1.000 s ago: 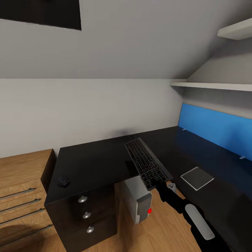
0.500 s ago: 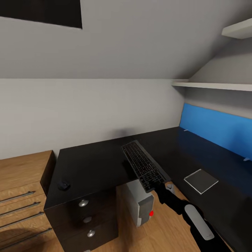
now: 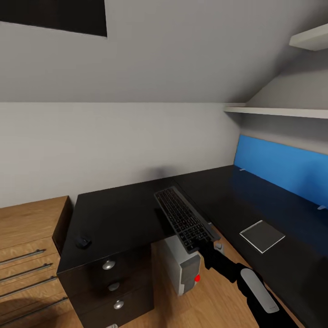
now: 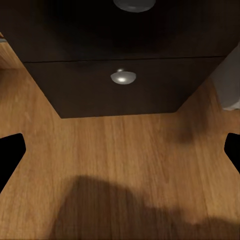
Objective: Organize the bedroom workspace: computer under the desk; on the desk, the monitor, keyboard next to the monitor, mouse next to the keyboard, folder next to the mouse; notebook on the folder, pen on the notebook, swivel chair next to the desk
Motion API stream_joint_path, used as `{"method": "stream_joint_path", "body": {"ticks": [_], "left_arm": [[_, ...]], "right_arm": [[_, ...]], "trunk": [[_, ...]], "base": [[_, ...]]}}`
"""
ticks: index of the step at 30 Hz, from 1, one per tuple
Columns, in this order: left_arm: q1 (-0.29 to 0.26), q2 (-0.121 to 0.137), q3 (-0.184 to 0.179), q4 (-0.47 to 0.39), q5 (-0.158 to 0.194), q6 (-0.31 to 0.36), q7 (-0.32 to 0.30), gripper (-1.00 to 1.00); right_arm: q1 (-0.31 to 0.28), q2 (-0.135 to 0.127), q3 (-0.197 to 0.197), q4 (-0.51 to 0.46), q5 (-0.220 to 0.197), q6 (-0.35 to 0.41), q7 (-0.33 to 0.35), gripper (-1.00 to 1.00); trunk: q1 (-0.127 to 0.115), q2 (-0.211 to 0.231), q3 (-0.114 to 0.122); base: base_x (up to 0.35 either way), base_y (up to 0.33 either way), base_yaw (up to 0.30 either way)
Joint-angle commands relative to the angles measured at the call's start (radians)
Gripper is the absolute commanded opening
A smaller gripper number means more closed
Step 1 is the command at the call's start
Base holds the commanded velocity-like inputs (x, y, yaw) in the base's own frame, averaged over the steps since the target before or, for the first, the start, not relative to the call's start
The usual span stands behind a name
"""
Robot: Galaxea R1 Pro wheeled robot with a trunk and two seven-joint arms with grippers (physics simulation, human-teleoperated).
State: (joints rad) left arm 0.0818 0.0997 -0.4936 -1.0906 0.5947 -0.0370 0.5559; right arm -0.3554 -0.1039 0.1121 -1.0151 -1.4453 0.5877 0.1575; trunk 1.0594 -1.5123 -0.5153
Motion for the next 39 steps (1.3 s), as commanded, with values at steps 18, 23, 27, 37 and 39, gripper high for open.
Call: {"method": "stream_joint_path", "body": {"ticks": [18,23,27,37,39], "left_arm": [[0.079,-0.012,0.005,-0.016,0.001,-0.009,0.007,1.0],[0.08,-0.011,0.005,-0.043,0.001,-0.009,0.007,1.0],[0.081,-0.011,0.005,-0.059,0.0,-0.009,0.007,1.0],[0.081,-0.011,0.004,-0.061,0.0,-0.01,0.007,1.0],[0.081,-0.011,0.004,-0.061,0.0,-0.01,0.007,1.0]], "right_arm": [[-0.001,0.017,0.004,0.003,0.008,-0.007,0.003,-1.0],[-0.001,0.016,0.004,0.003,0.007,-0.006,0.005,-1.0],[-0.001,0.015,0.004,0.003,0.016,-0.006,0.005,-1.0],[-0.001,0.017,0.004,0.003,0.029,-0.006,0.003,-1.0],[-0.001,0.018,0.004,0.003,0.029,-0.006,0.002,-1.0]], "trunk": [[0.0,0.0,-0.001],[0.0,0.0,-0.001],[0.0,0.0,-0.001],[0.0,0.0,-0.001],[0.0,0.0,-0.001]], "base": [[0.0,0.0,0.0],[0.0,0.0,0.0],[0.0,0.0,0.0],[0.132,0.0,0.0],[0.201,0.0,0.0]]}}
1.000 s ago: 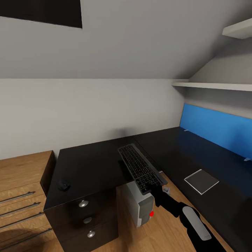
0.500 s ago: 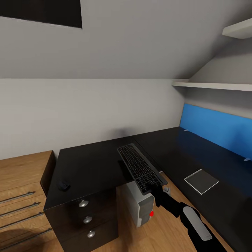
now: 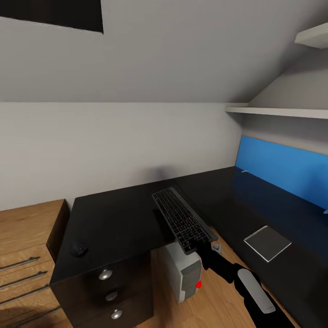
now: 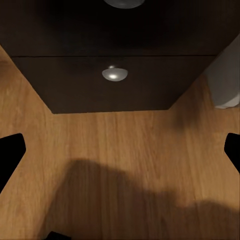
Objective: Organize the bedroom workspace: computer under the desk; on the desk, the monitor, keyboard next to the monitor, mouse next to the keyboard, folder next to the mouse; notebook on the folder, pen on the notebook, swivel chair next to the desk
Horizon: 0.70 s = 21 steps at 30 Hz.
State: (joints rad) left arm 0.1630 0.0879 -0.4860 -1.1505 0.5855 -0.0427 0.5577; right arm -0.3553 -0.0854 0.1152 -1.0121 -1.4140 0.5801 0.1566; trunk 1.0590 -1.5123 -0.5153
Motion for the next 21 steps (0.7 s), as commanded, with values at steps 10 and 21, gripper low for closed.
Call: {"method": "stream_joint_path", "body": {"ticks": [10,21], "left_arm": [[0.0,0.001,-0.003,-0.002,0.01,-0.003,0.005,1.0],[0.0,0.0,-0.003,-0.003,0.01,-0.004,0.004,1.0]], "right_arm": [[-0.001,0.0,0.004,0.001,-0.002,0.001,-0.002,-1.0],[-0.001,0.0,0.006,0.001,-0.002,0.001,-0.025,-1.0]], "trunk": [[0.0,0.0,-0.001],[0.0,0.0,-0.001]], "base": [[0.056,0.0,0.0],[0.026,0.024,0.0]]}}
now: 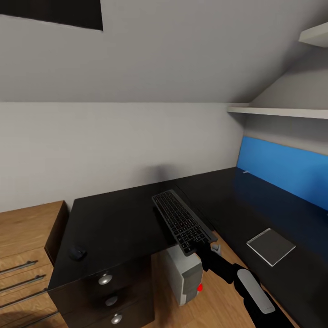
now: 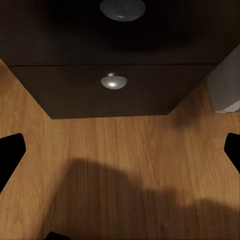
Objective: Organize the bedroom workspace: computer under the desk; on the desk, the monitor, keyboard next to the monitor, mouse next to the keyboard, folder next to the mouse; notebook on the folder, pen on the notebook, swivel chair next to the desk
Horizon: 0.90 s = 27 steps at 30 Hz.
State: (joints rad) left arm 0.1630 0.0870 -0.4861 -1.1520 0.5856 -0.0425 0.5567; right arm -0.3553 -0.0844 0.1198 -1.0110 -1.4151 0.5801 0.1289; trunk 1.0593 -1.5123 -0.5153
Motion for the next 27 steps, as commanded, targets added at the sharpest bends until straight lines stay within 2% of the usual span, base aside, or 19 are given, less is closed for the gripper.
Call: {"method": "stream_joint_path", "body": {"ticks": [1,16,27], "left_arm": [[0.0,0.001,-0.003,-0.002,0.01,-0.004,0.005,1.0],[0.0,0.0,-0.005,-0.003,0.01,-0.003,0.006,1.0],[0.0,0.0,-0.01,-0.051,0.011,-0.002,0.009,1.0]], "right_arm": [[-0.001,0.0,0.001,0.0,-0.001,0.001,0.002,-1.0],[-0.001,0.0,0.001,0.0,-0.001,0.001,0.001,-1.0],[-0.001,-0.001,0.0,-0.001,-0.001,0.002,0.002,-1.0]], "trunk": [[0.0,-0.001,-0.001],[0.0,-0.001,-0.001],[0.0,-0.001,-0.001]], "base": [[0.023,0.019,0.0],[0.004,0.003,0.0],[0.0,0.0,0.0]]}}
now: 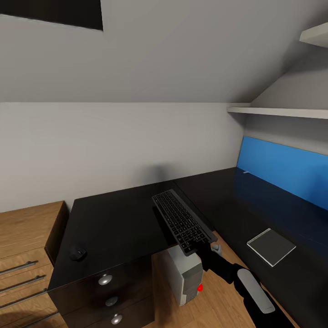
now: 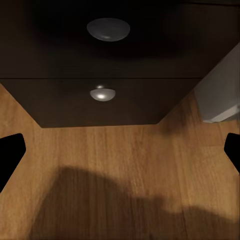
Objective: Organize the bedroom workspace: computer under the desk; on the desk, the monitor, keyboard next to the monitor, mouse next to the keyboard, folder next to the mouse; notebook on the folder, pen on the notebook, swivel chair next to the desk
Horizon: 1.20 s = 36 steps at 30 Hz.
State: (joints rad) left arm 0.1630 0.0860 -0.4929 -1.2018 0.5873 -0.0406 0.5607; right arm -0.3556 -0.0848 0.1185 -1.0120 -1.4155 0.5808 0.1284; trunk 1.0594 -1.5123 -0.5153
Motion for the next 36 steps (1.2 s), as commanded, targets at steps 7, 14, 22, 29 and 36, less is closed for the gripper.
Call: {"method": "stream_joint_path", "body": {"ticks": [7,14,22,29,36], "left_arm": [[0.0,0.001,-0.004,-0.016,0.009,-0.006,0.005,1.0],[0.022,0.065,-0.007,-0.124,0.011,-0.05,0.005,1.0],[0.035,0.101,-0.055,-0.168,0.014,-0.06,0.008,1.0],[0.036,0.102,-0.058,-0.167,0.018,-0.058,0.008,1.0],[0.036,0.101,-0.059,-0.167,0.019,-0.058,0.008,1.0]], "right_arm": [[-0.001,-0.001,0.001,0.0,0.0,0.001,0.003,-1.0],[-0.001,-0.001,0.0,0.0,0.0,0.001,0.003,-1.0],[-0.001,-0.001,0.0,0.0,0.006,0.001,0.003,-1.0],[-0.001,-0.002,-0.002,-0.001,0.007,0.002,0.011,-1.0],[-0.001,-0.005,-0.003,-0.002,0.007,0.005,0.015,-1.0]], "trunk": [[0.0,0.0,-0.001],[0.0,0.0,-0.001],[0.031,-0.056,-0.026],[0.038,-0.07,-0.032],[0.038,-0.07,-0.032]], "base": [[0.0,0.0,0.0],[0.0,0.0,0.0],[0.0,0.0,0.0],[0.0,0.0,0.0],[0.0,0.0,0.0]]}}
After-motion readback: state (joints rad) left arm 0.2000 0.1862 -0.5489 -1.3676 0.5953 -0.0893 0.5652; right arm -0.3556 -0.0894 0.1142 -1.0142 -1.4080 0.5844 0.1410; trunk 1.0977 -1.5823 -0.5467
